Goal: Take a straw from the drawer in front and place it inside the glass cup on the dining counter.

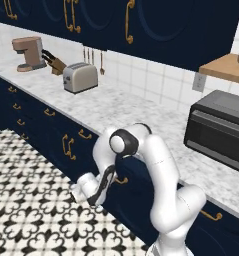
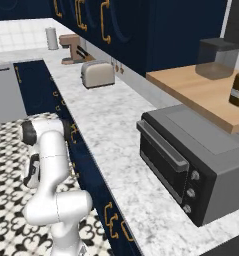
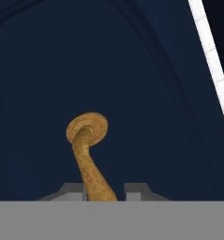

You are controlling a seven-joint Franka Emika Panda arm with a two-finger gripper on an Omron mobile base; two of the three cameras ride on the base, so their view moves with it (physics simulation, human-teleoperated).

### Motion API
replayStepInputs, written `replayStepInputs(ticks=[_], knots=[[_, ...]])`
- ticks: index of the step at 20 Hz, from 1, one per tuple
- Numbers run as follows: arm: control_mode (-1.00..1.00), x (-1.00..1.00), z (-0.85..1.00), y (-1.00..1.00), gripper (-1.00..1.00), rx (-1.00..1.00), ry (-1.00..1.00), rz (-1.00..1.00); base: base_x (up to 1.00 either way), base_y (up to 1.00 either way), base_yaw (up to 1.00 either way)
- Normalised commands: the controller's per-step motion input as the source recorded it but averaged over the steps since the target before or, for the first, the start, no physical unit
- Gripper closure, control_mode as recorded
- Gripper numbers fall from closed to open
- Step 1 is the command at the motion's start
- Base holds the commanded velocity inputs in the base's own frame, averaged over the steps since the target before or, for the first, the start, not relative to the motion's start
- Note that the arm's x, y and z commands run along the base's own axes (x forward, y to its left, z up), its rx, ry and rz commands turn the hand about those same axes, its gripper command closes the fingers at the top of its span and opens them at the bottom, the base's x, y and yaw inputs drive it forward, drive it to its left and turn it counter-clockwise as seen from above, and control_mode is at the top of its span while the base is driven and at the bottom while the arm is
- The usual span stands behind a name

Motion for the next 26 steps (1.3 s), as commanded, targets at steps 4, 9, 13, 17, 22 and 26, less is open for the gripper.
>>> replayStepInputs(ticks=[4,9,13,17,22,26], knots=[[-1.00,-0.56,0.06,0.89,1.00,0.07,0.06,0.01,0.00,0.00,0.00],[-1.00,-0.50,0.09,0.91,1.00,0.08,0.08,0.01,0.00,0.00,0.00],[-1.00,-0.41,0.09,0.94,-1.00,0.06,0.09,0.01,0.00,0.00,0.00],[-1.00,-0.42,0.41,0.35,-1.00,0.16,0.04,0.04,0.00,0.00,0.00],[-1.00,-0.46,0.74,0.01,-1.00,0.33,0.13,0.09,0.00,0.00,0.00],[-1.00,-0.37,0.43,0.00,-1.00,0.47,0.30,0.08,0.00,0.00,0.00]])
